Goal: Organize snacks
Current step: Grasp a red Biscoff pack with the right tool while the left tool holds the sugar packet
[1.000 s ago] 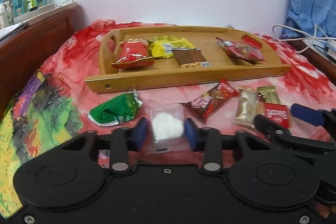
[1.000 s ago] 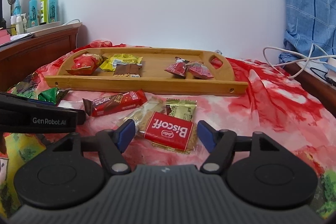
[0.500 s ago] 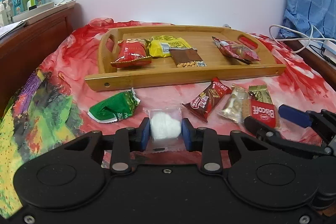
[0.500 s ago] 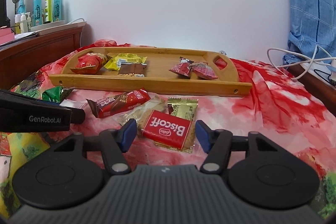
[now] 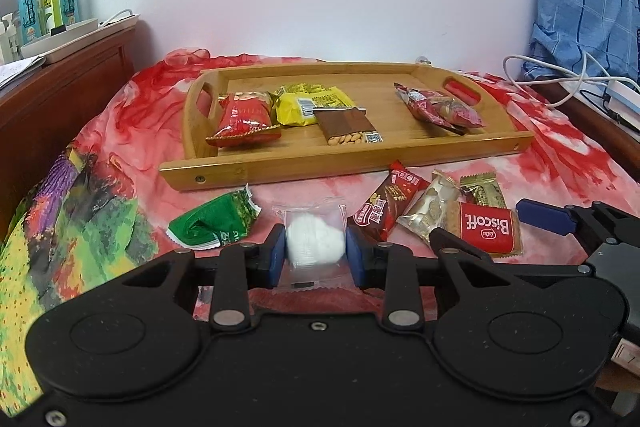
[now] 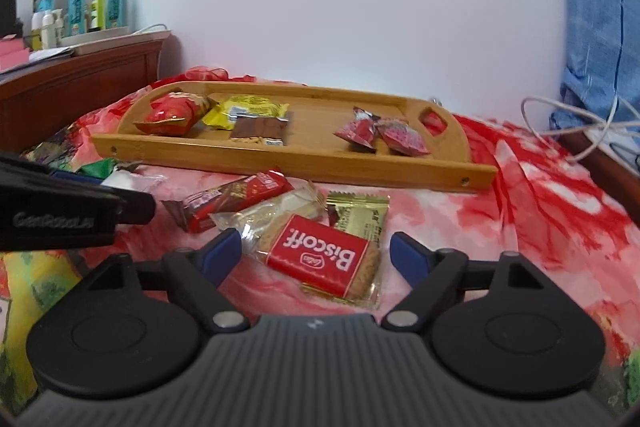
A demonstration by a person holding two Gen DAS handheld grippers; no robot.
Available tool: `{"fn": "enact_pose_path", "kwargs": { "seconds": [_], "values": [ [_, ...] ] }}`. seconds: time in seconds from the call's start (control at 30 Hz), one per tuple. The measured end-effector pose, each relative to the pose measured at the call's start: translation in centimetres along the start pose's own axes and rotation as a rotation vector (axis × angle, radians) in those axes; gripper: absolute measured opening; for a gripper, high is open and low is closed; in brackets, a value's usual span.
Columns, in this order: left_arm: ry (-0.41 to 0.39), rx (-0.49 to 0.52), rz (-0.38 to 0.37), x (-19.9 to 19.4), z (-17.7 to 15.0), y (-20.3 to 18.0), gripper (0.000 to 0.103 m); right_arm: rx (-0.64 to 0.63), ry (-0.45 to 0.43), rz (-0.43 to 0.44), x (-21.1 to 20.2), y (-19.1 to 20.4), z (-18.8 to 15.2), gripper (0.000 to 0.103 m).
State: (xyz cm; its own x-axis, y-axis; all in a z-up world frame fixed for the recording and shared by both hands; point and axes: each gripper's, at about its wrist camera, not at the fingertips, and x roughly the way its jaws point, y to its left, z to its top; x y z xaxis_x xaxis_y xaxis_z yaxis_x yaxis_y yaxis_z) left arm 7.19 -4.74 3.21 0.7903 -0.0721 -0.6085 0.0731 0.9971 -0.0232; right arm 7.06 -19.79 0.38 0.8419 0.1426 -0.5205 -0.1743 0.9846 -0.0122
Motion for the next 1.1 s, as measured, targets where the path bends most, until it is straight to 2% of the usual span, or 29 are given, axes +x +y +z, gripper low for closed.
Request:
{"fn": "enact_pose_path", "kwargs": {
  "seconds": [0.1, 0.17, 0.3, 0.5, 0.57, 0.73, 0.77, 0.87, 1.0, 1.1],
  "values": [
    [-0.002, -0.003, -0.005, -0.1, 0.1, 0.0, 0.03, -0.004, 0.006, 0.007, -0.1, -0.2, 0.0, 0.086],
    [-0.005, -0.002, -0.007, -0.2, 0.2, 0.0, 0.03, -0.016, 0.005, 0.002, -0.3, 0.0, 0.0, 0.074],
    [-0.012, 0.005, -0.012, -0.3, 0.2, 0.0, 0.03, -0.051, 0.005, -0.013, -0.7, 0.6, -0.1, 0.069],
    [-0.019, -0.005, -0.009, -0.5, 0.5, 0.4, 0.03, -0.064, -0.016, -0.022, -1.6, 0.7, -0.1, 0.068],
    [-0.024, -0.007, -0.01, -0.6, 0.7, 0.5, 0.03, -0.066, -0.031, -0.034, -2.1, 0.8, 0.0, 0.059],
    [-0.034, -0.004, -0.013, -0.6, 1.0, 0.6, 0.03, -0.069, -0.051, -0.022, -2.8, 0.5, 0.1, 0.059],
    [-0.034, -0.006, -0.014, -0.6, 1.0, 0.6, 0.03, -0.072, -0.054, -0.018, -2.8, 0.6, 0.1, 0.069],
    [-0.032, -0.003, -0.014, -0.6, 1.0, 0.6, 0.03, -0.113, -0.042, 0.006, -2.7, 1.2, -0.1, 0.077],
    [-0.031, 0.002, -0.016, -0.6, 0.8, 0.5, 0.03, -0.191, -0.003, 0.002, -1.9, 2.2, -0.5, 0.078],
    [-0.028, 0.001, -0.015, -0.6, 0.7, 0.5, 0.031, -0.185, 0.022, 0.026, -1.7, 2.3, -0.6, 0.081]
  ]
}}
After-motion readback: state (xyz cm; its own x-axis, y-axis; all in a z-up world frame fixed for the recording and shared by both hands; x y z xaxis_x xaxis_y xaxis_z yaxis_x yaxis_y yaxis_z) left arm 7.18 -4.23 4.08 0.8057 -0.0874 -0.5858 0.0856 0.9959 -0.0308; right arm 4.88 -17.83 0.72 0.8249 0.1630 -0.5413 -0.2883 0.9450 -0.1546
